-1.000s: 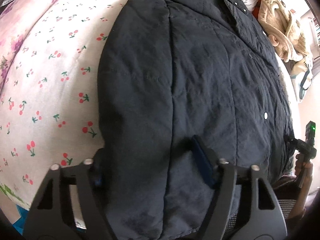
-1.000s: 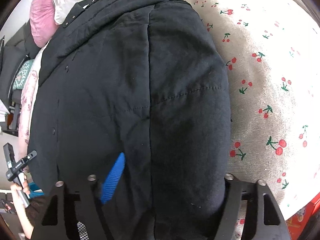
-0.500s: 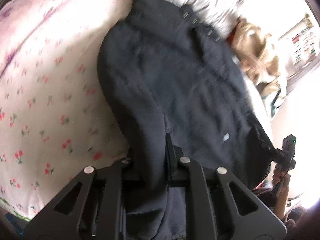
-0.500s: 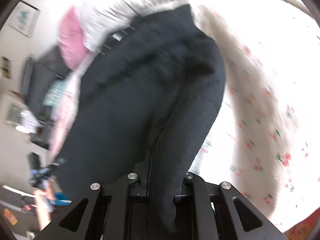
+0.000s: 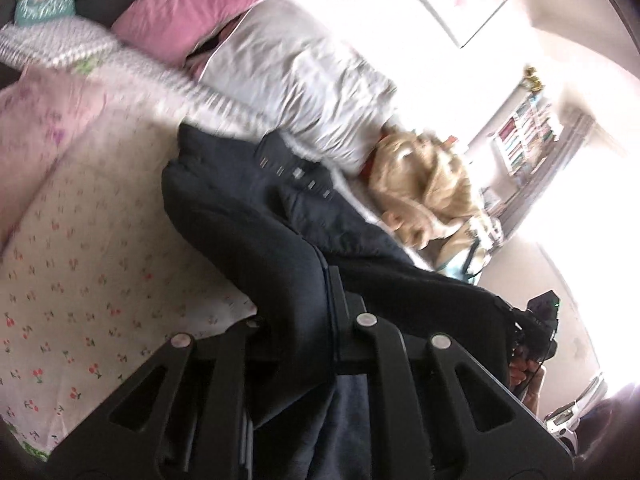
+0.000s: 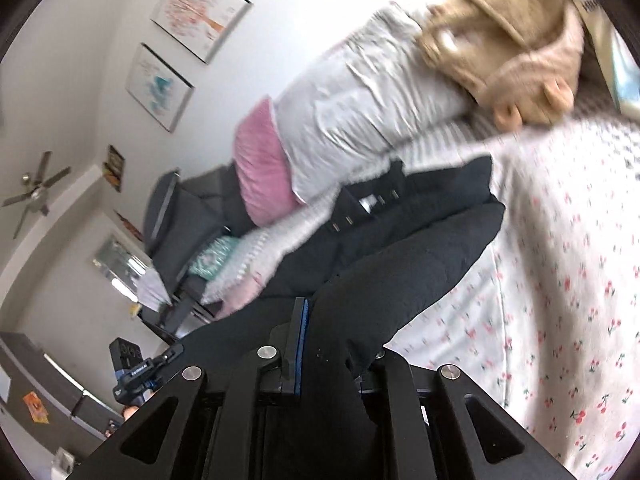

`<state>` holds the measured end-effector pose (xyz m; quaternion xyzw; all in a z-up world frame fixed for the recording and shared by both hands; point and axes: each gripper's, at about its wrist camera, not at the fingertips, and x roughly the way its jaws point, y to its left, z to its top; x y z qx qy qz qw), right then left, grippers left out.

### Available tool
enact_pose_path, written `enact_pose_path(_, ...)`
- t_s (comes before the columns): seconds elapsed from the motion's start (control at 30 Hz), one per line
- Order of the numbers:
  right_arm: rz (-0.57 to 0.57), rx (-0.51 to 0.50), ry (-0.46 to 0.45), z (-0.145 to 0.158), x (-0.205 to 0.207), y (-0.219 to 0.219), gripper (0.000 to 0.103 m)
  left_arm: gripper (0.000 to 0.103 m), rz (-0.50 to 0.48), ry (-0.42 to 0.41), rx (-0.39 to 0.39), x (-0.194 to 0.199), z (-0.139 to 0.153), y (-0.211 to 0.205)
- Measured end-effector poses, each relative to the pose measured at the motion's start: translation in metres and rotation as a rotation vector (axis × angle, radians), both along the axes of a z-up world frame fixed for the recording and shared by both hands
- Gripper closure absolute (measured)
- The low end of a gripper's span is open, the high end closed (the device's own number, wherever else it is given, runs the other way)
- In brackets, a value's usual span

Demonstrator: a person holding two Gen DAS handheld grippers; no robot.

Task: Fold large clothes

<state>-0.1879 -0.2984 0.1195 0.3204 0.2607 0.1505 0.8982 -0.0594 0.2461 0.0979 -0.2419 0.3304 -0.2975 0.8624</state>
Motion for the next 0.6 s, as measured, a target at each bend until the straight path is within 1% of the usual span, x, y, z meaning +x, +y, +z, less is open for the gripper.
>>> enact_pose_path(0.17,-0.016,0.012,-0.1,0.039,-0.035,0.004,0.091,0.089,0.006,-0.086,-0.064,-0.03,0.031,0.023)
enact_pose_path(0.3,-0.027,-0.012,-0.132,0.065,-0.064,-0.001,0.091,0.089,0.019,-0.153,-0.091,-0.056,0.054,0.041)
enact_pose_path(0.33,-0.028,-0.017,-0.139,0.071,-0.069,0.0,0.091,0.088,0.02,-0.16,-0.098,-0.058,0.056,0.043)
enact_pose_path(0.4,-0.025,-0.018,-0.138,0.079,-0.074,0.003,0.091,0.088,0.018,-0.159,-0.104,-0.059,0.058,0.046)
enact_pose_path(0.47,-0.027,-0.019,-0.11,0.078,-0.067,0.007,0.091,0.088,0.032,-0.131,-0.09,-0.047,0.051,0.044)
enact_pose_path(0.57,-0.051,-0.024,-0.046,0.063,-0.042,0.006,0.091,0.088,0.084,-0.073,-0.042,-0.025,0.036,0.039)
enact_pose_path(0.6,-0.066,-0.027,-0.021,0.056,-0.031,0.005,0.091,0.088,0.105,-0.044,-0.028,-0.011,0.028,0.036)
